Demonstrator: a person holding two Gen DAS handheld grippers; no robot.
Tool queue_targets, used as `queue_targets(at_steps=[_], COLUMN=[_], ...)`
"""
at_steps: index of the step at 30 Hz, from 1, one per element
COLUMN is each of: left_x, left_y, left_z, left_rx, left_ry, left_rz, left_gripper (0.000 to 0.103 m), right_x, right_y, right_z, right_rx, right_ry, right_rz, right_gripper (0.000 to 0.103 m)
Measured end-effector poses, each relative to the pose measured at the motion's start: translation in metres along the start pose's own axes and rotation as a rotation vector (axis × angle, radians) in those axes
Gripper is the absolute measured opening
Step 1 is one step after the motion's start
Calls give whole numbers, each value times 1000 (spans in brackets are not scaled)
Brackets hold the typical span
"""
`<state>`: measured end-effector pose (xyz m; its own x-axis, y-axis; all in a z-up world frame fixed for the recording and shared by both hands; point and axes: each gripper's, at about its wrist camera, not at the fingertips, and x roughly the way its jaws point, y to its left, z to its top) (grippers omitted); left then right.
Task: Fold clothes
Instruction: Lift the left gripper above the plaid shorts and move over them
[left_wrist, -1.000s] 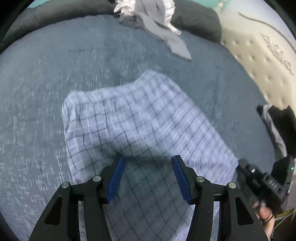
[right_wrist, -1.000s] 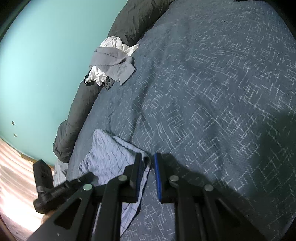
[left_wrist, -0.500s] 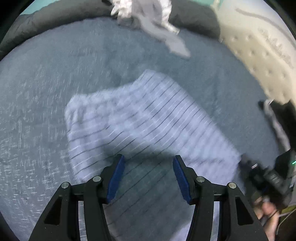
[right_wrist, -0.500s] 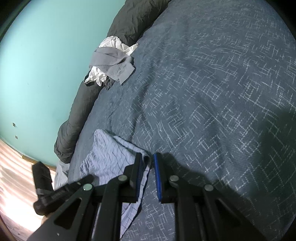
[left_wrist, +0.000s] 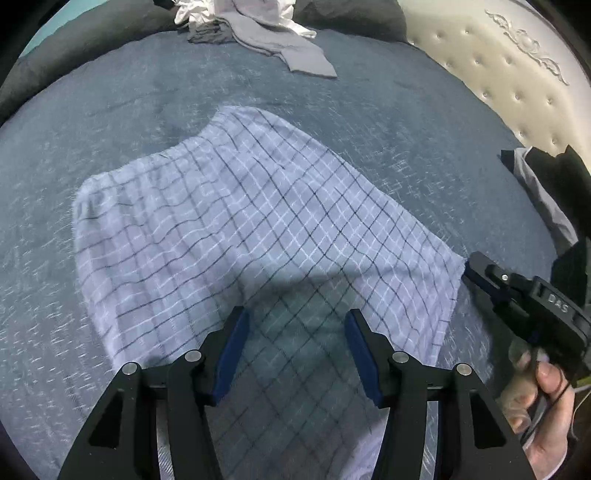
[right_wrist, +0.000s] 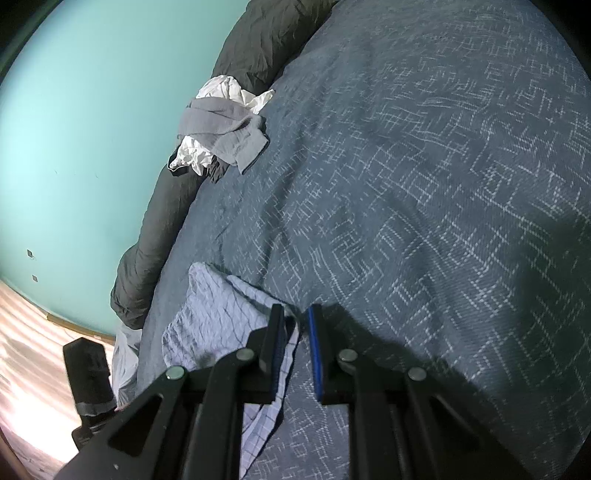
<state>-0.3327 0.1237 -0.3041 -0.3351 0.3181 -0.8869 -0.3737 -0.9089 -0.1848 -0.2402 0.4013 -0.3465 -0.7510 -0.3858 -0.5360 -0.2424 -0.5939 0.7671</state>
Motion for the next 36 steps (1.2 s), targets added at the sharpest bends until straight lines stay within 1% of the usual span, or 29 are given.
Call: queue_targets(at_steps=[2,6,8,9,10,12,13,16,19,20,22,23,25,30,33,36], left_x=[-6,0,9,12,20,32,33,25,21,23,29,35,37,12,-4,-15], left_y=[1,0,-12,-15,-19,-24,-26,-27,-30,-30,-32,-33,-35,-28,-18,2], left_z=[4,17,16,16,15,11,10,14,24,27,25,22,15,-3,-7,-3], left_rx=[8,-14,-10,-14,-21,-13,-3,-13,5,2,-13,-16,-1,-21,-24,-63], left_ry=[-24,-32,-32,-30,-6,26,28,7,-29,-33,-14,8,19,-13,-25,-53], left_rz=[11,-54,-96,-123,-147,-147,-140,-157,-121,-126,-150,-154,-150,-188,-168,-139], left_gripper=[58,58,58,58,58,58,59,60,60,60,60,60,60,61,61,63], right_x=[-1,-1,0,0,0,-1,-1,-3,-5,-5,-6,-7,-7,-7,-9,-10], right_y=[0,0,0,0,0,-2,-2,-3,-3,-3,-2,-2,-2,-2,-2,-3], right_z=[0,-1,-1,-1,-1,0,0,1,1,1,1,2,2,1,1,1], right_rx=[1,4,3,3,5,9,11,14,13,13,13,12,15,19,21,25], right_ry=[-1,-1,-2,-2,-2,-4,-4,-10,-13,-14,-17,-20,-20,-16,-21,-22], right_rz=[1,0,-1,-2,-3,-4,-4,-3,-4,-5,-5,-6,-8,-4,-4,-6], right_gripper=[13,13,13,13,13,13,13,13,13,13,13,13,13,13,13,13])
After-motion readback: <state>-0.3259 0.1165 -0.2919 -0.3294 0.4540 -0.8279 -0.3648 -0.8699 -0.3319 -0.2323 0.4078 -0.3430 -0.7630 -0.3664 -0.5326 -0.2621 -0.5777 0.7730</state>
